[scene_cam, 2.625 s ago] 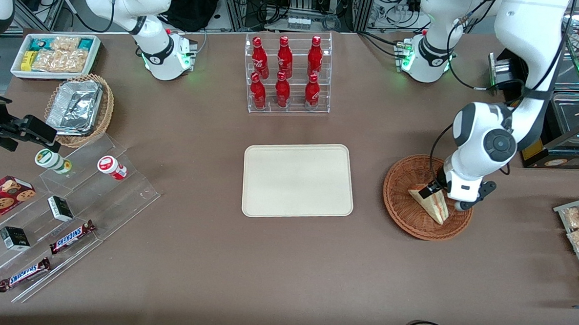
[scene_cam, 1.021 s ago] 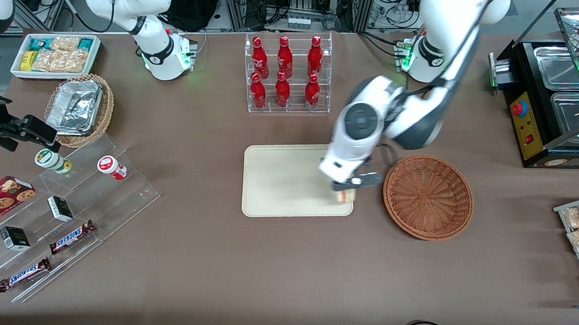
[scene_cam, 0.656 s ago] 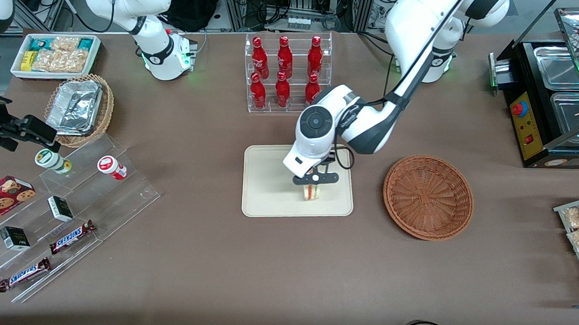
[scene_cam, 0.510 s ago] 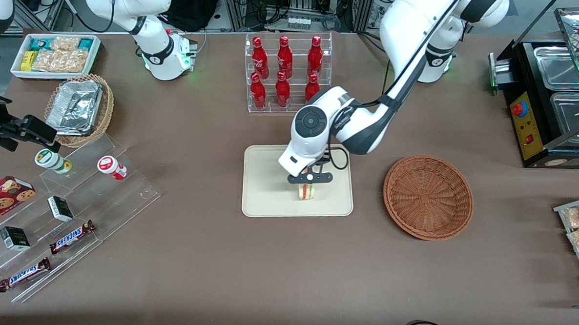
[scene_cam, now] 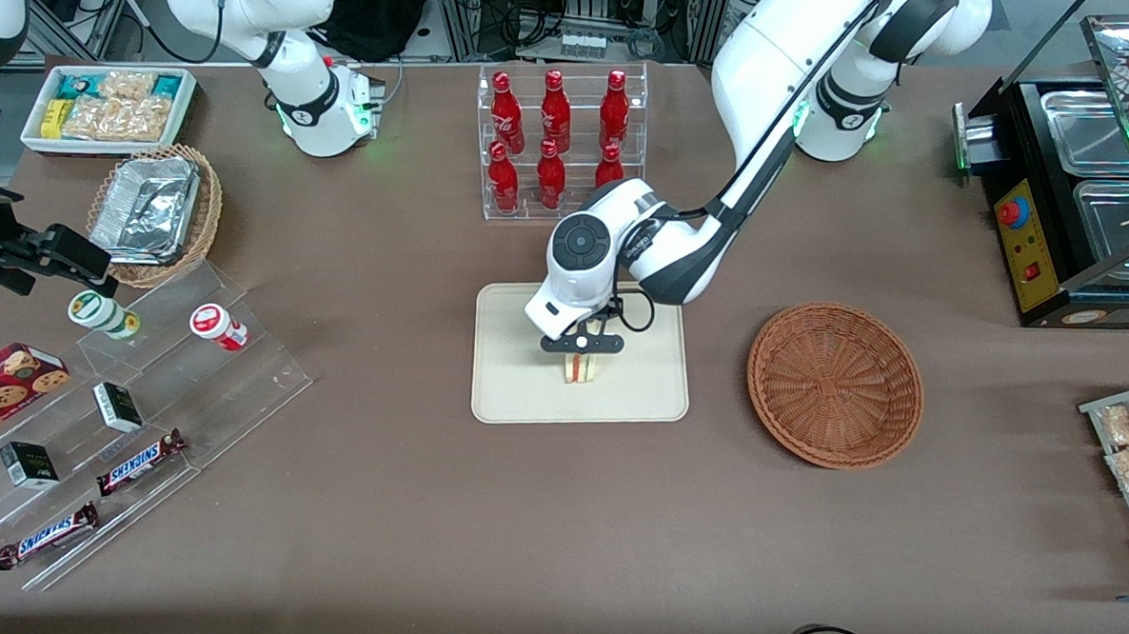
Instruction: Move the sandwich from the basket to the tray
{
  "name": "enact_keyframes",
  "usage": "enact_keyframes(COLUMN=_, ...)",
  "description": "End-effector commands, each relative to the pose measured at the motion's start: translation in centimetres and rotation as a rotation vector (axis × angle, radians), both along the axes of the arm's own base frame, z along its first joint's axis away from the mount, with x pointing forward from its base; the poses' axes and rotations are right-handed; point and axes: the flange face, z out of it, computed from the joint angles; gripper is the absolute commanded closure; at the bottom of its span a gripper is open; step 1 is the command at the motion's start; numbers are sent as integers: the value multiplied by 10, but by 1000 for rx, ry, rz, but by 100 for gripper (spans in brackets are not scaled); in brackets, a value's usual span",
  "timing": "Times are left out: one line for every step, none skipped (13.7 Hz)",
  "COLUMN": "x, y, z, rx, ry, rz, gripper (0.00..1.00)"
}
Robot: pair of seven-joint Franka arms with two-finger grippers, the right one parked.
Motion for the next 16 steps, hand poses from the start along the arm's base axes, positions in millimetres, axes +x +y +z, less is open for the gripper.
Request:
enact_keyframes(x=4, y=-6, z=2, rx=3, ry=-18, rz=3, gripper=9)
enact_keyframes(x=4, y=-6, z=9, rx=3, ry=-24, rz=24, gripper=0)
enact_keyframes(x=6, y=-6, z=27, rx=-7, ry=-42, rz=50, gripper=0)
enact_keyframes(x=9, y=-5, z=47, rx=-18, ry=-59, rz=69, gripper=0)
enact_keyframes(x=13, y=1, z=71, rx=-22, ry=-72, rz=84, gripper=0)
enact_keyframes(x=14, y=8, z=94, rx=-5, ry=-74, rz=109, gripper=0)
enact_keyframes(x=24, y=28, z=120, rx=25, ry=-82, rz=157, gripper=0)
enact_keyframes(x=26, y=42, z=149, rx=36, ry=-90, rz=179, gripper=0)
enact_keyframes(x=29, y=58, z=177, rx=44, ry=-98, rz=204, gripper=0)
enact_keyframes(x=39, y=85, z=204, rx=53, ry=-101, rz=246, gripper=0)
enact_keyframes(x=37, y=108, z=232, rx=67, ry=-92, rz=260, gripper=0)
enact_keyframes(x=44, y=140, z=262, rx=66, ry=-97, rz=297, gripper=0)
enact_keyframes(x=47, y=165, z=285, rx=63, ry=-101, rz=302, gripper=0)
enact_keyframes(x=46, y=187, z=304, rx=71, ry=-91, rz=290, gripper=0)
enact_keyframes(x=49, y=223, z=321, rx=88, ry=-67, rz=296, gripper=0)
enact_keyframes(x=53, y=257, z=337, rx=94, ry=-53, rz=299, gripper=0)
